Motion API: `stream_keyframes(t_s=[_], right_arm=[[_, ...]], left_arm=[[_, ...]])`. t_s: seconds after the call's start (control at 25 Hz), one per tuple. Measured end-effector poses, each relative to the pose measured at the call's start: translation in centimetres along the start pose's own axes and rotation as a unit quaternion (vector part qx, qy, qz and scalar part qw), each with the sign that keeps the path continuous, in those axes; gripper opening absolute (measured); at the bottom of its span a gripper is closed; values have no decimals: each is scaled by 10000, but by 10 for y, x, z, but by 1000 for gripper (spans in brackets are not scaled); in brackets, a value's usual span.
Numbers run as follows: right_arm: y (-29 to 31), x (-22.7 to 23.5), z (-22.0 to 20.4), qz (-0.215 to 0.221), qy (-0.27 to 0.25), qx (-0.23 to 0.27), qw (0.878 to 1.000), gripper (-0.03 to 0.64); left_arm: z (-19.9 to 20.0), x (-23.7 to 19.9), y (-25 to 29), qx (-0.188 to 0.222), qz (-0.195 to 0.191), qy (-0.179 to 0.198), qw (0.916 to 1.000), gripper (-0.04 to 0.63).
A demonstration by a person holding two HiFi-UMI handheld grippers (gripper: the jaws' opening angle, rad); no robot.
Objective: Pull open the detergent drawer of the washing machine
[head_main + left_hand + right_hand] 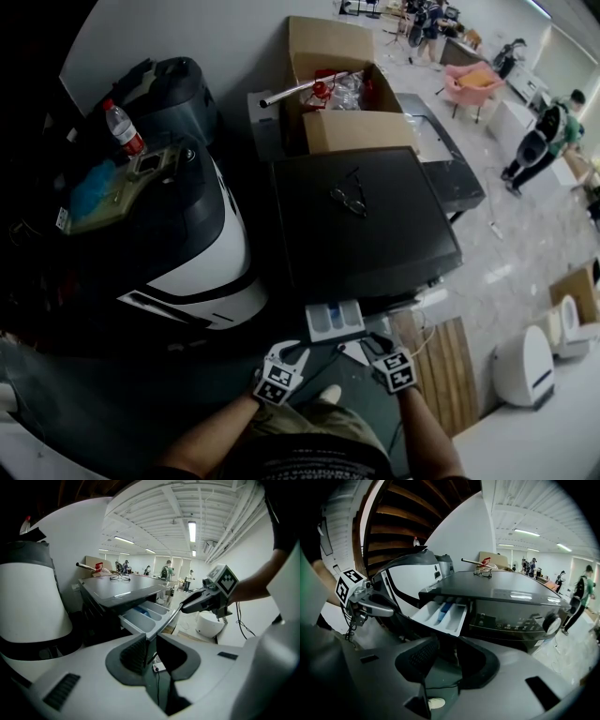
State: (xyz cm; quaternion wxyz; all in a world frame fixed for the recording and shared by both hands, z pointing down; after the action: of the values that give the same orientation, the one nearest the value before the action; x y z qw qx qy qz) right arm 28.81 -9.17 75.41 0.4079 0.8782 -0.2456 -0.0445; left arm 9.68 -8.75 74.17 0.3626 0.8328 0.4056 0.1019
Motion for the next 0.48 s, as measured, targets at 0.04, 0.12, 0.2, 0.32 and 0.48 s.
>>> stream_keyframes(t_s=[0.04,0.12,0.2,0.32,0.48], right_arm=[[-1,-1,-1,3,19,-19,10000,124],[-2,-1,-1,3,33,-31,10000,124],[-2,-1,-2,-3,31,4,10000,124],[-4,-2,-4,-11,71,-11,10000,124],[-4,-1,-8,-26,88,15,10000,124]], left_arm=[[0,1,0,-3,-18,-11,10000,69],[-1,2,-1,-14,-42,-39,10000,69],[-1,3,-1,-24,-49,-55,10000,69],[-2,4,-2,-41,-57,-66,10000,69],[-3,7,-4,-31,-68,-131,9999,69]])
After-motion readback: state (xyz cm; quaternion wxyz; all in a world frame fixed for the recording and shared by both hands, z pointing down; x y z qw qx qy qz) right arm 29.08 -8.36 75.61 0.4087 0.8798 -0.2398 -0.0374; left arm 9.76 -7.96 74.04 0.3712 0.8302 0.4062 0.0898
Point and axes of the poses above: the fingertips, and each gripper's own axes: y forward along the fingers, x to its right, z out of its top, the point moved 1 cm from there along -y, backward along the fingers
